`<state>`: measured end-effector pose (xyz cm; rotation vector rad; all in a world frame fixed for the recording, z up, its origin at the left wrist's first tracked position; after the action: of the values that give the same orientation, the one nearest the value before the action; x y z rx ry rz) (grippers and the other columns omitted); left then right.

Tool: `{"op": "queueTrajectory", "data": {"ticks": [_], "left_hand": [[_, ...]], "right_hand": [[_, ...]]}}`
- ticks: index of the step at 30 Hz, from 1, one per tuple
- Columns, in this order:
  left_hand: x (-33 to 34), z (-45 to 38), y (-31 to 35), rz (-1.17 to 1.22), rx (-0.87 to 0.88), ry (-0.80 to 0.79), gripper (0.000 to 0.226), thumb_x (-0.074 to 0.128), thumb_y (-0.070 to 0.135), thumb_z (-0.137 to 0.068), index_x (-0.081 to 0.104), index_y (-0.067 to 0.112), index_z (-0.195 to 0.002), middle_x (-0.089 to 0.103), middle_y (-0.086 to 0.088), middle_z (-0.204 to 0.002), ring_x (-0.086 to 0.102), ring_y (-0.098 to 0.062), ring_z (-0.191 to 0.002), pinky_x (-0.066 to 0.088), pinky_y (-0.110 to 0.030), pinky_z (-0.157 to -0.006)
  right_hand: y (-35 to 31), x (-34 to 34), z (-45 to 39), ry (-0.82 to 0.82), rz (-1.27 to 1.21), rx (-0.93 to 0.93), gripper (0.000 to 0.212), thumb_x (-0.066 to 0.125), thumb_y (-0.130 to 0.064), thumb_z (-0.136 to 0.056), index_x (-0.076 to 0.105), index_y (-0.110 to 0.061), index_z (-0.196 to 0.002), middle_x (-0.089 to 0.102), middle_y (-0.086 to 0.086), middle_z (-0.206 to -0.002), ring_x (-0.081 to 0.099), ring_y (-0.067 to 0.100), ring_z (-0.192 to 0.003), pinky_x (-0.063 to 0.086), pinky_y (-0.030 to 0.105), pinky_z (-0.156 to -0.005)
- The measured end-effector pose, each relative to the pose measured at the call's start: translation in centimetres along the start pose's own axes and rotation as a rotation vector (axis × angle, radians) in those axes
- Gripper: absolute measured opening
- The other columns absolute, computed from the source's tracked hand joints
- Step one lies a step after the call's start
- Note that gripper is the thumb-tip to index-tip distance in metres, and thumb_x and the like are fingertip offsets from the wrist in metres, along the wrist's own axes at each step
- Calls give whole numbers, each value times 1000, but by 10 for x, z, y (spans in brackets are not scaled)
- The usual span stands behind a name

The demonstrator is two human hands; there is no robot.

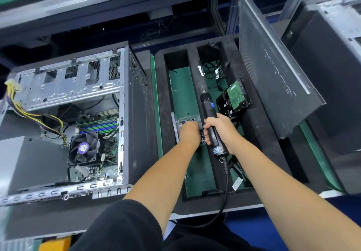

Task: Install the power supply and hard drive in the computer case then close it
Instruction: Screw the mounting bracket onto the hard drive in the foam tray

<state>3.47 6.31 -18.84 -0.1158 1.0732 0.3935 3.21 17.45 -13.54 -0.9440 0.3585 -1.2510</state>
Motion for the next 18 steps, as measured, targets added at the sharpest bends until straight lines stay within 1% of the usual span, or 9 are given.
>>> {"op": "queueTrajectory", "data": {"ticks": [4, 8, 11, 12, 14, 16, 18], "left_hand": [[6, 2, 1, 82, -10, -19, 24, 45, -3, -87, 61, 3, -103, 65, -14, -104, 63, -30, -98, 51, -35, -77], [-4, -2, -4, 131, -29, -49, 22, 51, 1, -87, 58, 2, -107, 63, -16, -110, 62, -32, -101, 49, -34, -75], [-22, -7, -9, 175, -71, -9, 21, 55, 2, -87, 56, 1, -107, 61, -17, -111, 61, -33, -98, 45, -33, -69], [-30, -9, -10, 209, -78, 0, 17, 55, 4, -87, 56, 1, -103, 61, -17, -108, 61, -32, -93, 44, -31, -66], [-49, -14, -10, 267, -76, 13, 5, 54, 6, -86, 54, 2, -90, 59, -15, -96, 56, -28, -77, 43, -30, -62], [-66, -19, -12, 287, -81, 20, 12, 52, 7, -86, 47, 3, -76, 53, -11, -85, 50, -21, -65, 41, -29, -57], [-79, -24, -14, 297, -63, 12, 22, 49, 8, -88, 42, 5, -67, 52, -10, -86, 46, -19, -63, 40, -26, -62]], "right_hand": [[-1, 0, 0, 2, -1, 0, 16, 54, 3, -74, 48, -7, -85, 52, 13, -56, 47, 23, -42, 43, 28, -43], [-1, 1, 1, -6, -2, 2, 16, 55, 3, -74, 48, -7, -85, 52, 13, -56, 47, 23, -42, 43, 28, -44], [-2, 1, 1, -2, 2, 4, 15, 54, 3, -75, 48, -7, -85, 52, 13, -56, 47, 23, -42, 43, 28, -43], [-2, 1, 1, 0, 3, 6, 15, 54, 3, -75, 48, -7, -85, 52, 13, -56, 47, 23, -42, 43, 28, -43], [-2, 1, 1, 0, -4, 6, 15, 54, 3, -75, 48, -7, -84, 51, 13, -57, 47, 23, -42, 42, 27, -43], [-1, 1, 2, -1, -12, 7, 15, 53, 3, -76, 47, -8, -84, 50, 13, -57, 46, 22, -42, 41, 27, -42], [-1, 2, 2, -3, -16, 10, 15, 53, 3, -77, 46, -8, -85, 49, 12, -56, 46, 22, -42, 41, 27, -42]]}}
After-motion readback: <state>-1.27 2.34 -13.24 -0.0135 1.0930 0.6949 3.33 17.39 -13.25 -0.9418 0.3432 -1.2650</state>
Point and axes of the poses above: each hand's wrist, its own z-axis away from the middle knuckle, its own x-axis out of the palm, y = z × x, the point moved 5 cm from there along -z, towards the middle knuckle
